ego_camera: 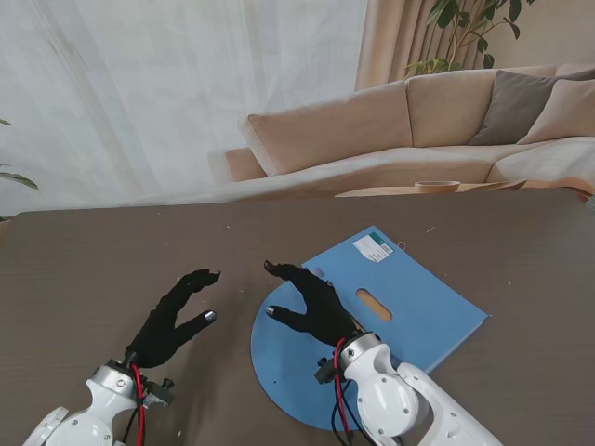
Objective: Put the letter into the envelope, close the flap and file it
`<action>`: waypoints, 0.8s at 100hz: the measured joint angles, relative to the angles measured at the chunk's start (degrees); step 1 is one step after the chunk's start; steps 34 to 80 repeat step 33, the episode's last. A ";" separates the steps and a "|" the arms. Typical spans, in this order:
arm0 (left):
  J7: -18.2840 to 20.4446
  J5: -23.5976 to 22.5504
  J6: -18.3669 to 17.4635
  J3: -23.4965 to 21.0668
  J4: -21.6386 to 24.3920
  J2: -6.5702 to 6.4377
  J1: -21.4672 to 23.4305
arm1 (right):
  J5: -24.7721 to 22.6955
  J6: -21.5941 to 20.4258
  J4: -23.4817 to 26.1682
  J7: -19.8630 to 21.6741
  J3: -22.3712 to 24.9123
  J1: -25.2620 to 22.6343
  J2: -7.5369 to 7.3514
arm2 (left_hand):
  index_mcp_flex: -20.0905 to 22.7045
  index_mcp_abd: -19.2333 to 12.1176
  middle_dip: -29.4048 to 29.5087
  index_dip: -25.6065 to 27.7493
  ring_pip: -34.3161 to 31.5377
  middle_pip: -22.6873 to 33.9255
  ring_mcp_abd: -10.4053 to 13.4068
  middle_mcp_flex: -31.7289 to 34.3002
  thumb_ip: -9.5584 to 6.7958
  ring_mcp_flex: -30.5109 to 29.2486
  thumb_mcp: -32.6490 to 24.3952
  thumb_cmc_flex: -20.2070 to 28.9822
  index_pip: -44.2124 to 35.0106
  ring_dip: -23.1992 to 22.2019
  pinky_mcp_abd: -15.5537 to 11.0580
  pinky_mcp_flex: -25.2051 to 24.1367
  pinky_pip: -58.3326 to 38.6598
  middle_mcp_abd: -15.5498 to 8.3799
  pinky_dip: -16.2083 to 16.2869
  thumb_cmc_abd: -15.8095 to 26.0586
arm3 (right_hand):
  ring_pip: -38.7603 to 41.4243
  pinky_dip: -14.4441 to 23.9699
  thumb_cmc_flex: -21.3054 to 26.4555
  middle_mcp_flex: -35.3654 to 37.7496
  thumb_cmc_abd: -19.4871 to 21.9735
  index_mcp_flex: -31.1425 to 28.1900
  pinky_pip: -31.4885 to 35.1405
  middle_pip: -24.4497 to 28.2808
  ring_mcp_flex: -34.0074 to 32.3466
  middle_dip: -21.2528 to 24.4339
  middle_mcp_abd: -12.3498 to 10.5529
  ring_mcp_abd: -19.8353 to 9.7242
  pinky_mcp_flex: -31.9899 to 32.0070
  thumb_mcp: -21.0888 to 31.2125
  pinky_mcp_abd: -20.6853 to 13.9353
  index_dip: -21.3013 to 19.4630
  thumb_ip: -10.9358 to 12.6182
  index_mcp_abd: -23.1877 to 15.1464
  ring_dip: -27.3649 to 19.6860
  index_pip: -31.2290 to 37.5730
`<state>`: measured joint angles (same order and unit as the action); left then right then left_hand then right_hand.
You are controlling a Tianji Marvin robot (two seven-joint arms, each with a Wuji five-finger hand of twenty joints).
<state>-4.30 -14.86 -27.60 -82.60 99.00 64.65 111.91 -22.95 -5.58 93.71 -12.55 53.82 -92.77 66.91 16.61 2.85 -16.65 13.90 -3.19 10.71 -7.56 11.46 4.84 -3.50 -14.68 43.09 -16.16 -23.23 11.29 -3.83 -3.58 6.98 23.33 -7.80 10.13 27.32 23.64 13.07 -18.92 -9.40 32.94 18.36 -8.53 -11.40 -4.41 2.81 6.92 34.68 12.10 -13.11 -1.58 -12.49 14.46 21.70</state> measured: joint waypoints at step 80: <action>0.98 0.42 -0.34 -0.32 0.18 -0.10 0.26 | -0.16 0.24 -0.28 0.30 -0.26 0.47 0.08 | 0.00 0.00 0.00 -0.53 0.00 0.00 0.12 0.00 0.00 0.00 0.66 0.02 0.00 0.55 -0.01 0.05 0.03 0.00 -0.93 0.01 | 0.00 0.89 0.00 0.00 0.64 0.00 -0.61 -0.03 0.00 0.12 0.00 -0.01 0.00 -0.22 -0.01 -0.59 0.00 0.00 0.00 -0.39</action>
